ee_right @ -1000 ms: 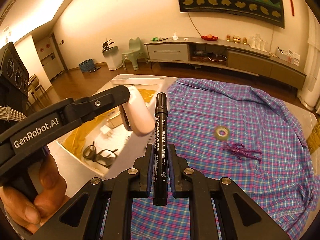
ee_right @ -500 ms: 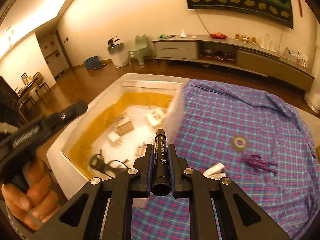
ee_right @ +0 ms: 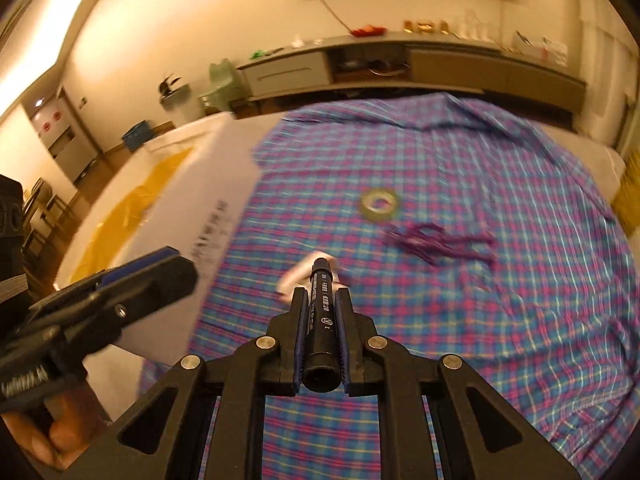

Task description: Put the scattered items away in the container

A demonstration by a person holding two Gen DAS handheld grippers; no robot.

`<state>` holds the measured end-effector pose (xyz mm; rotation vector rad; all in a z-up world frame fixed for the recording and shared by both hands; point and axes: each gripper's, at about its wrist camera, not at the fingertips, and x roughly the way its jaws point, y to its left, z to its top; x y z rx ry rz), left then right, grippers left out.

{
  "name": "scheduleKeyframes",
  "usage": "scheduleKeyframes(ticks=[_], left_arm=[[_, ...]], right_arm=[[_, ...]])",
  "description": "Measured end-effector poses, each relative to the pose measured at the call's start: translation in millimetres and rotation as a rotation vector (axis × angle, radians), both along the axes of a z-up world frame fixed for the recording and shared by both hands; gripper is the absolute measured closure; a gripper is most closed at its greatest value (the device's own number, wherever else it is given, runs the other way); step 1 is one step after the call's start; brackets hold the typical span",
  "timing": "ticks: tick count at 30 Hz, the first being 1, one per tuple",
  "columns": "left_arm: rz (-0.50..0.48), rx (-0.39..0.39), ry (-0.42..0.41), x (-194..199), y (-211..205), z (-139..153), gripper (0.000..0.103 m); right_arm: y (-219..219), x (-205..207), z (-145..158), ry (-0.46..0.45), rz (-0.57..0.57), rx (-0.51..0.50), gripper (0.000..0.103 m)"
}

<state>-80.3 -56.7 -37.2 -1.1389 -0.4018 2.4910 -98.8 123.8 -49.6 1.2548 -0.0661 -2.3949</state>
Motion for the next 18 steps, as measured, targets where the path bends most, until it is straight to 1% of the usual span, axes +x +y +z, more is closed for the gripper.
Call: scheduleKeyframes(ticks=[2, 4, 7, 9, 11, 12, 14, 15, 17, 18], left_arm=[[-0.019, -0.030, -0.016, -9.4, 11.8, -11.8, 0.048], [-0.052, -0.076, -0.036, -19.6, 27.4, -25.7, 0.047], [-0.058, -0.196, -0.033, -34.9, 47.2, -47.2, 0.047], [-0.056, -0.255, -0.041, -43.1, 52.1, -61.8, 0.046], [-0.042, -0.325, 0.009, -45.8, 58.5, -67.7, 0.045], [-0.043, -0.344, 0.005, -49.0, 59.5, -70.4, 0.045], [-0.046, -0.311, -0.019, -55.4, 55.2, -74.0, 0.048], [-0.045, -0.307, -0.019, -56.2, 54.3, -73.4, 0.049], [-0.049, -0.335, 0.000, -54.1, 57.0, -70.7, 0.057], [-0.045, -0.334, 0.003, -52.9, 57.0, -69.7, 0.058]], right_arm=[[14.8, -6.4, -10.3, -0.017, -0.017, -0.011, 0.088], [29.0, -9.9, -19.8, -0.030, -0.029, -0.023, 0.088], [45.9, -13.9, -31.6, -0.044, -0.038, -0.046, 0.088], [51.8, -16.1, -36.9, -0.052, -0.034, -0.060, 0.088], [54.0, -16.4, -38.5, -0.058, -0.027, -0.067, 0.088], [53.7, -17.8, -40.8, -0.062, -0.020, -0.068, 0.088], [51.2, -18.2, -44.9, -0.069, -0.005, -0.065, 0.088], [48.7, -17.3, -45.4, -0.068, 0.002, -0.059, 0.088], [45.6, -15.7, -46.5, -0.059, 0.012, -0.046, 0.088], [45.0, -15.2, -47.8, -0.056, 0.015, -0.043, 0.088]])
